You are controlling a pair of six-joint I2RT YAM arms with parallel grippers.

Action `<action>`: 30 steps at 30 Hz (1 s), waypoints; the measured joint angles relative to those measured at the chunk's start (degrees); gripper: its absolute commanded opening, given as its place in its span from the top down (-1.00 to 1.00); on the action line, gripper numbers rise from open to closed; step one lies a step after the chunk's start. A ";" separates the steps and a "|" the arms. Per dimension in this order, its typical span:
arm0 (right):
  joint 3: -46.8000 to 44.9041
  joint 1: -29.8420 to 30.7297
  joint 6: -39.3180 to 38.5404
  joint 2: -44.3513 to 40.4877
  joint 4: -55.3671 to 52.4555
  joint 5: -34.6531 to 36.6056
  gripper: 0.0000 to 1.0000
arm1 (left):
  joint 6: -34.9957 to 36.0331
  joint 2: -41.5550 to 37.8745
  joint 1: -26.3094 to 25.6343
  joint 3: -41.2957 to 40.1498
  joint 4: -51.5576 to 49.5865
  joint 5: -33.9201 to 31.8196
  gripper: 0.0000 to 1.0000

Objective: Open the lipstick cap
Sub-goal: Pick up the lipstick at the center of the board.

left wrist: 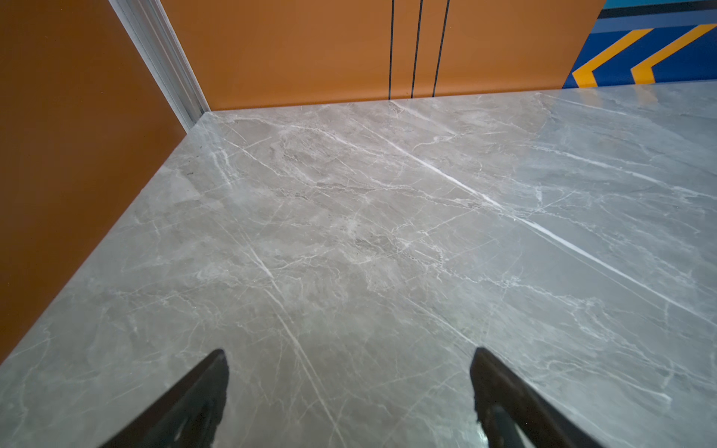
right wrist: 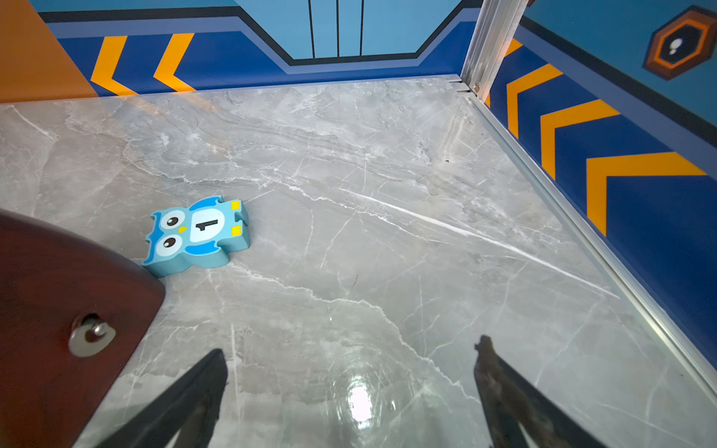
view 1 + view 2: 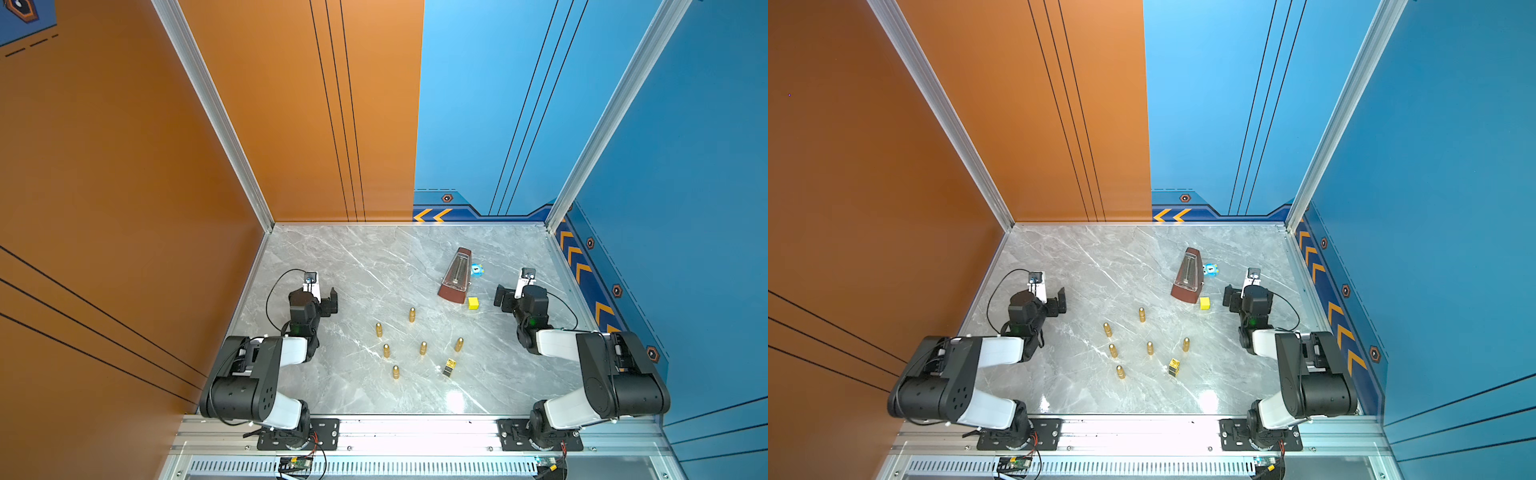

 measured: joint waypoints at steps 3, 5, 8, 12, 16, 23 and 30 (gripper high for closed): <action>5.38 0.00 0.09 -0.90 -6.10 0.04 -1.00 | -0.07 -6.73 0.00 -2.29 0.07 -0.59 -0.97; 6.51 0.04 0.44 -2.49 -8.26 0.22 -1.00 | -0.55 -10.82 0.00 -3.72 0.09 -1.16 -0.97; 6.47 0.02 1.51 -6.19 -12.28 0.46 -1.00 | -2.80 -16.37 0.46 -5.62 0.26 -2.19 -0.97; 6.73 -0.46 4.42 -13.62 -17.79 -0.04 -1.00 | -7.26 -21.03 2.03 -6.29 -0.26 -2.01 -0.97; 9.57 -2.23 9.11 -19.41 -24.68 -0.20 -1.00 | -12.70 -23.87 4.92 -3.78 -6.91 1.79 -0.97; 15.91 -9.46 18.78 -22.86 -39.67 -3.45 -1.00 | -23.47 -27.93 8.70 -1.16 -13.11 8.15 -0.97; 19.54 -4.59 21.40 -22.29 -51.39 -4.28 -1.00 | -29.46 -24.81 6.14 4.90 -23.63 10.58 -0.97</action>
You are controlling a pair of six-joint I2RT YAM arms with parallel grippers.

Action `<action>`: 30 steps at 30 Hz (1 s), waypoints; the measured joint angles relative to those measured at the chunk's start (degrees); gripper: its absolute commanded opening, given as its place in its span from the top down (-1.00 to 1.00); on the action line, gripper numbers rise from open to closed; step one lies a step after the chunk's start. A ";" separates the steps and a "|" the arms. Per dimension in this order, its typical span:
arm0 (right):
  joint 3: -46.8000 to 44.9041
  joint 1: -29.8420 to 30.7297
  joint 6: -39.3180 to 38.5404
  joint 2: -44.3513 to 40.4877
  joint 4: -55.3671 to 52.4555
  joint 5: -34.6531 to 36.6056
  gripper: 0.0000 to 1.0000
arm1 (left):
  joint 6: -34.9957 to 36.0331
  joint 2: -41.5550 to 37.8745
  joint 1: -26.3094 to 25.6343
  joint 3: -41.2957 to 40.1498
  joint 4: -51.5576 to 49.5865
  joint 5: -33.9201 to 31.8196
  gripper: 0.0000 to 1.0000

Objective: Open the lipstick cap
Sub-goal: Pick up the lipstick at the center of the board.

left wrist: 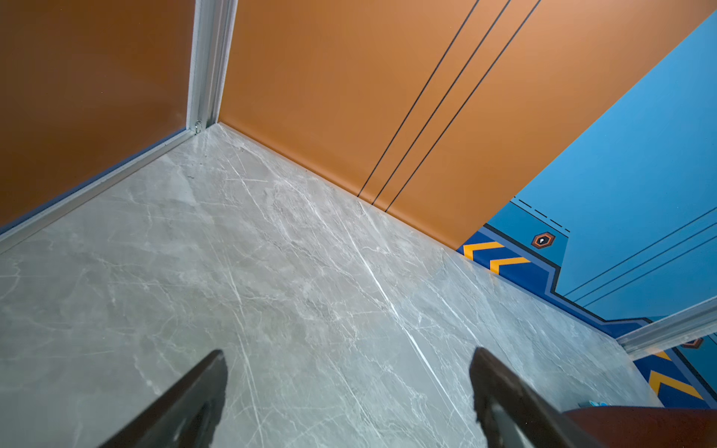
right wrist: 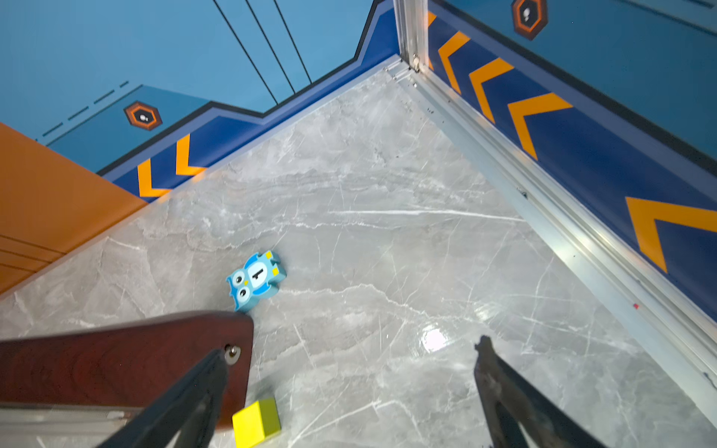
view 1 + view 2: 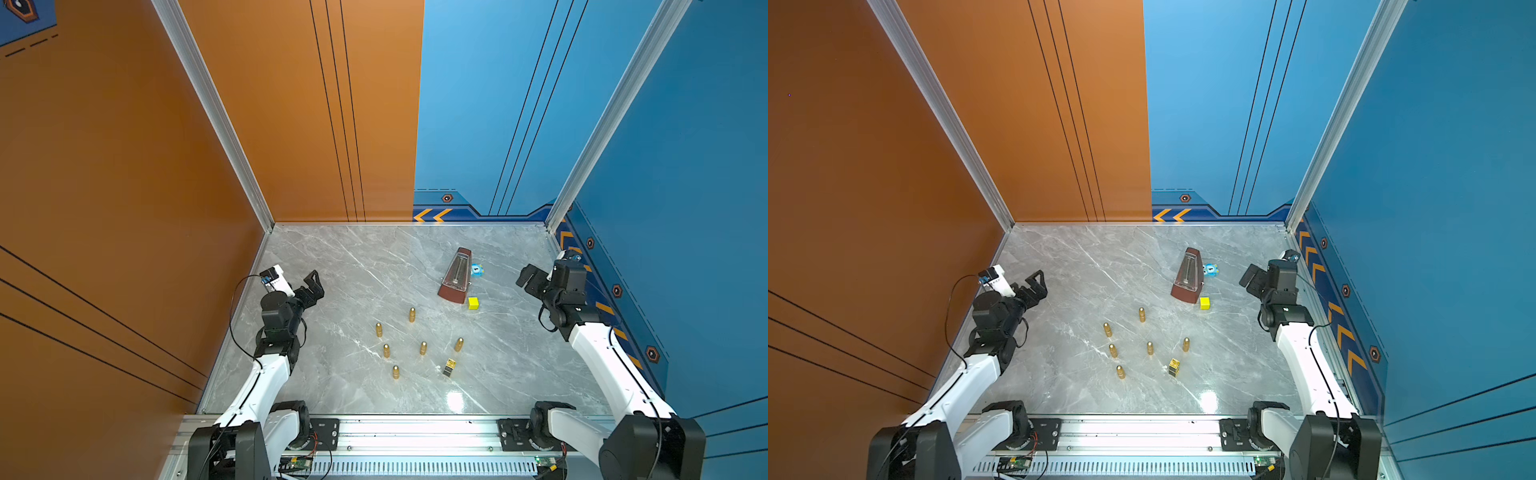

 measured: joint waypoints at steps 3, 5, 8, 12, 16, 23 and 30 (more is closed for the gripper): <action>2.60 1.01 0.87 -0.07 -5.27 -1.25 -1.00 | 0.72 -1.55 -5.77 3.56 -8.37 -2.84 -0.97; 4.24 2.16 1.27 -0.28 -8.22 -1.46 -1.00 | 1.18 -2.73 -9.44 6.14 -13.99 -4.92 -0.97; 6.95 6.08 1.27 -0.46 -13.14 -1.75 -1.00 | 2.05 -3.89 -14.14 10.16 -22.62 -8.33 -0.97; 10.40 12.59 1.29 -0.37 -19.06 -1.95 -1.00 | 3.72 -5.01 -20.81 12.94 -32.52 -12.22 -0.97; 12.55 20.04 1.92 1.38 -22.88 -1.79 -1.00 | 4.11 -5.09 -26.75 13.27 -39.63 -13.05 -0.97; 14.29 33.35 4.50 7.32 -25.46 -1.25 -0.91 | 4.11 -2.23 -36.70 14.53 -48.17 -13.81 -0.97; 18.43 43.23 6.40 16.57 -24.90 -1.22 -0.86 | 4.15 0.87 -43.19 16.72 -50.93 -15.08 -0.97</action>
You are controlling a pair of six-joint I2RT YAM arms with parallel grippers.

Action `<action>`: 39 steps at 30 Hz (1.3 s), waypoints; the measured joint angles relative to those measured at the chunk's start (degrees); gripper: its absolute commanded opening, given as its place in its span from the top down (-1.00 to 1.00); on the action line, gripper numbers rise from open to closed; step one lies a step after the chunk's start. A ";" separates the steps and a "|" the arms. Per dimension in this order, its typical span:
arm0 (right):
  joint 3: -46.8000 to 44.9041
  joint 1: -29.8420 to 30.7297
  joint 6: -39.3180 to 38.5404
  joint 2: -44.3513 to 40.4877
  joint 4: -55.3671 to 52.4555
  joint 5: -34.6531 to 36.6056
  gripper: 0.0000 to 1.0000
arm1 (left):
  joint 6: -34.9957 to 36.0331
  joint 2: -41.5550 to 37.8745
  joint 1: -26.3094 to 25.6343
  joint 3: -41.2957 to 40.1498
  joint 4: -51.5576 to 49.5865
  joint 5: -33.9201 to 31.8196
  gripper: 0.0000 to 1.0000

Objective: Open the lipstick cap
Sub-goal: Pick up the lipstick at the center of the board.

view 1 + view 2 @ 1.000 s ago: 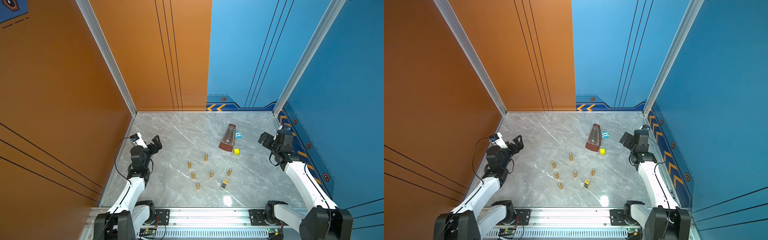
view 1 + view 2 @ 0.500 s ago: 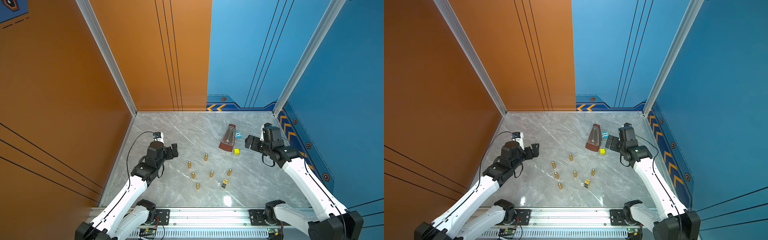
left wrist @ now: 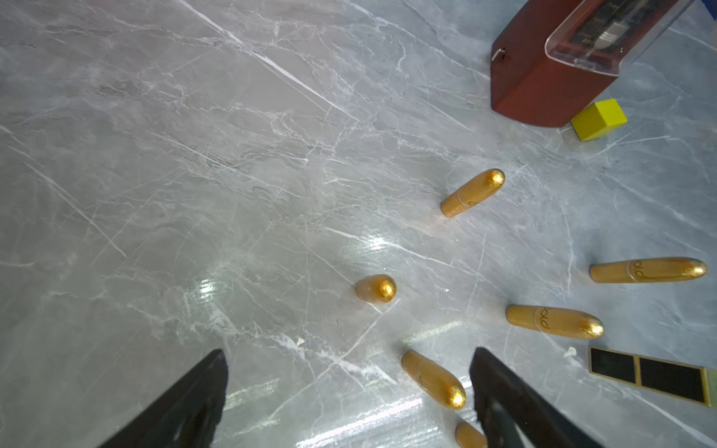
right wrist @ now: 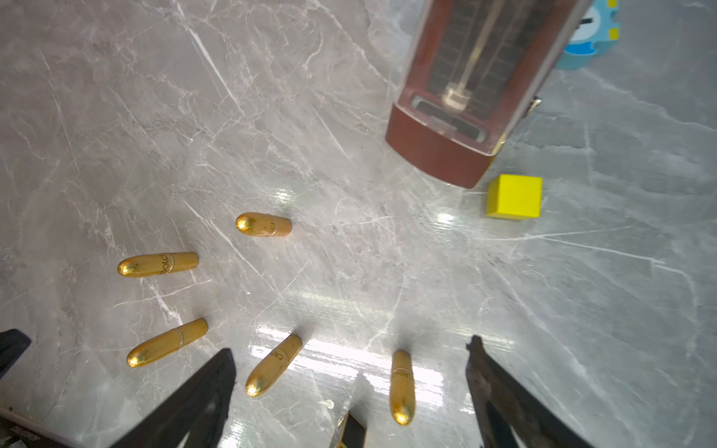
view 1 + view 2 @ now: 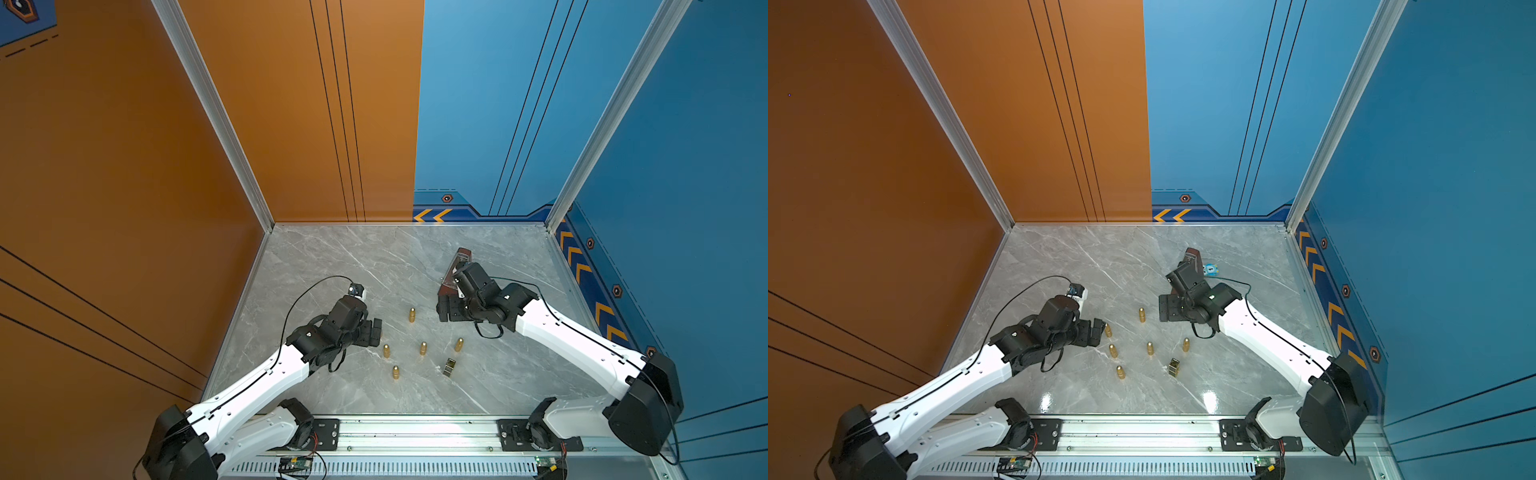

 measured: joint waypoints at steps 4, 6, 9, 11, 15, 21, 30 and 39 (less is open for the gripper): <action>3.15 3.98 0.68 6.58 1.09 -0.02 -0.82 | 0.00 0.00 -1.20 0.00 -1.05 -0.92 -0.97; 4.48 5.22 0.66 9.55 1.46 0.00 -0.77 | 0.02 -0.13 -1.22 0.00 -1.36 -1.36 -0.97; 6.19 6.27 0.66 13.51 2.10 -0.04 -0.73 | 0.22 -0.22 -1.25 0.00 -1.55 -1.95 -0.97; 6.75 6.51 0.66 15.69 2.78 -0.02 -0.69 | 0.48 -0.22 -1.27 0.00 -1.77 -2.16 -0.97; 7.32 6.75 0.87 18.80 3.23 0.15 -0.64 | 0.85 -0.15 -1.27 -0.04 -1.84 -2.64 -0.97; 8.83 6.86 1.07 22.34 3.56 0.48 -0.54 | 1.81 0.90 -1.27 -0.04 -1.84 -3.21 -0.97; 13.53 6.75 1.01 28.26 4.85 1.51 -0.33 | 2.40 1.90 -1.27 -0.04 -2.01 -4.33 -0.97; 15.50 5.70 0.81 32.39 5.18 3.30 -0.02 | 2.82 1.92 -1.11 -0.04 -2.01 -6.29 -0.97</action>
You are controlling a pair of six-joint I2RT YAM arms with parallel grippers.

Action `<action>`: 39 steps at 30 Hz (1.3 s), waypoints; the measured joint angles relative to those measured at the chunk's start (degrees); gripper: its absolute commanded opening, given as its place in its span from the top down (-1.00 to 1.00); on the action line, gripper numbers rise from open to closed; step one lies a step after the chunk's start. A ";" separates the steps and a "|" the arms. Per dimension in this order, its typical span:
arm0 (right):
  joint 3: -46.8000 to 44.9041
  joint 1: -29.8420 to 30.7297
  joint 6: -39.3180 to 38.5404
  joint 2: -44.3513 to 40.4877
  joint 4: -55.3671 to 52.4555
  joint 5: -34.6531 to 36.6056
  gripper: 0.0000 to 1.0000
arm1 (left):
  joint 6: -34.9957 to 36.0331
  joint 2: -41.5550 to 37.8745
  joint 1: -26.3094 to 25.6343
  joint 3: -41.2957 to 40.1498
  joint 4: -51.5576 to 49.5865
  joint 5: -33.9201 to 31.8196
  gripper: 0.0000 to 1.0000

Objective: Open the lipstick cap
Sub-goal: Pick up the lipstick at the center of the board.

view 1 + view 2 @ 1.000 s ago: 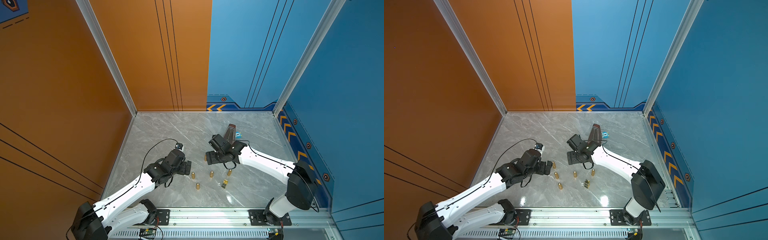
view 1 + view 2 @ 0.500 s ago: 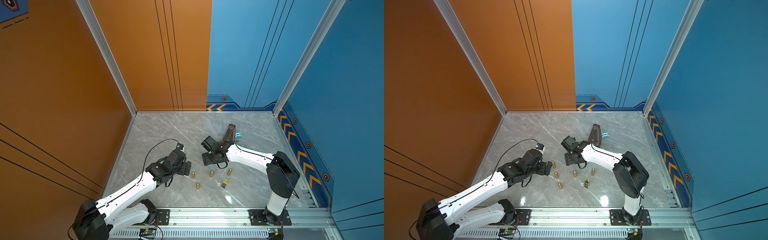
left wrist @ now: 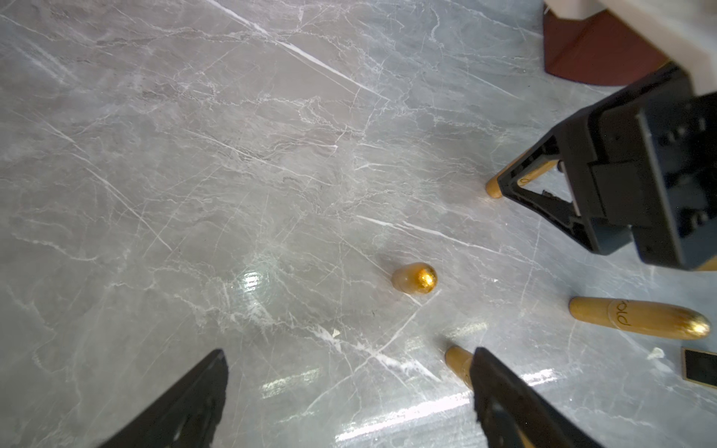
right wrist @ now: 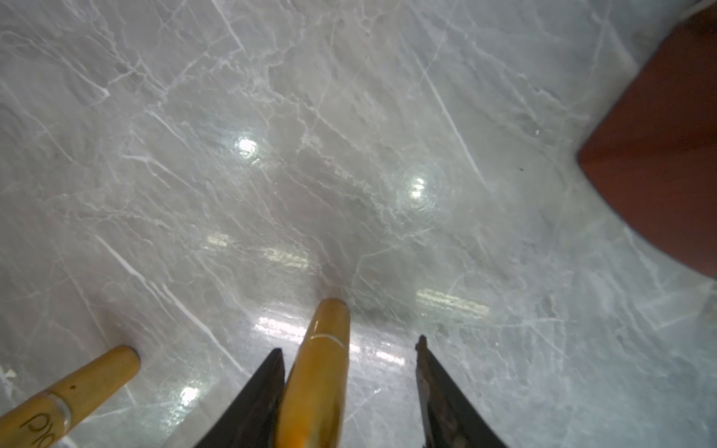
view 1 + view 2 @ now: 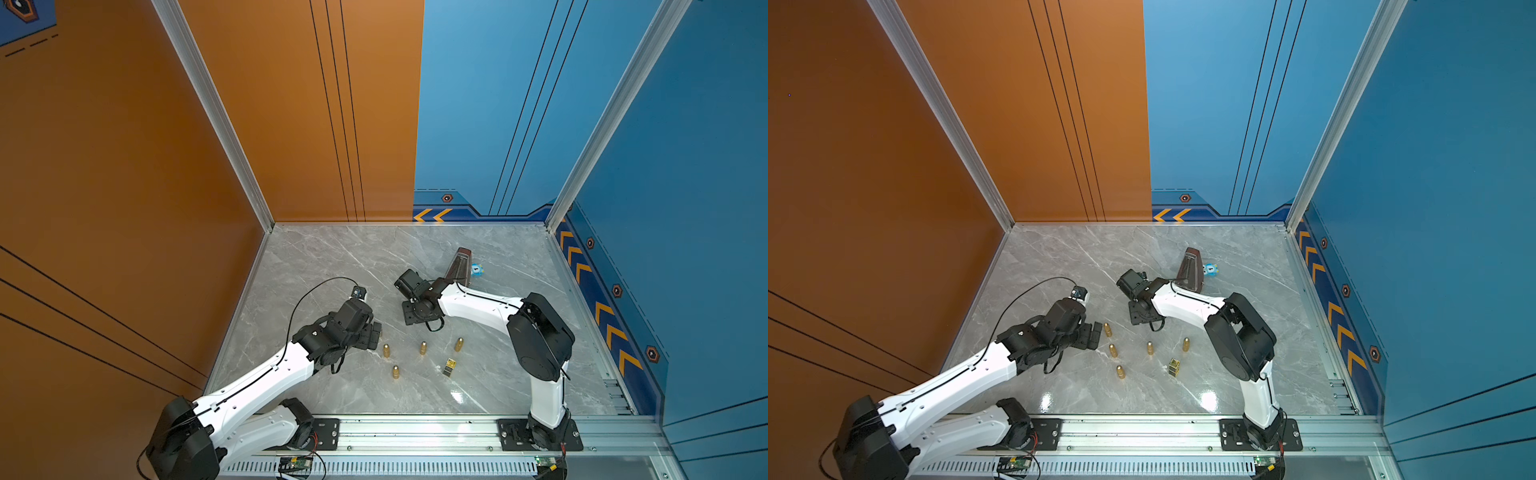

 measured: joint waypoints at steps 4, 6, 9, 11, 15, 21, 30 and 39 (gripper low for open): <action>0.72 -0.39 -0.26 0.81 0.04 0.17 0.14 | 0.20 0.00 0.24 0.00 0.00 -0.37 -0.97; 1.03 -0.44 -0.42 0.94 0.00 0.17 0.21 | 0.20 0.00 0.35 0.00 0.00 -0.37 -0.97; 1.73 -0.44 -0.59 1.42 0.11 0.13 0.25 | 0.22 0.02 0.63 0.00 0.00 -0.39 -0.96; 1.95 -0.44 -0.63 1.73 0.13 0.13 0.33 | 0.22 0.07 0.72 0.00 0.00 -0.39 -0.97; 2.19 -0.44 -1.01 2.56 0.15 0.11 0.43 | 0.22 0.11 0.72 0.00 0.00 -0.39 -0.97; 2.19 -0.44 -1.40 2.78 0.17 0.11 0.58 | 0.61 0.11 1.11 0.00 0.00 -0.37 -0.97; 1.75 -1.03 -2.14 1.75 0.09 -1.49 0.66 | 2.71 0.11 1.11 1.42 -0.04 -0.39 -0.97; -2.05 -5.09 -3.30 -10.43 -0.98 -8.00 0.66 | 9.31 0.26 1.09 4.94 1.62 0.28 -0.97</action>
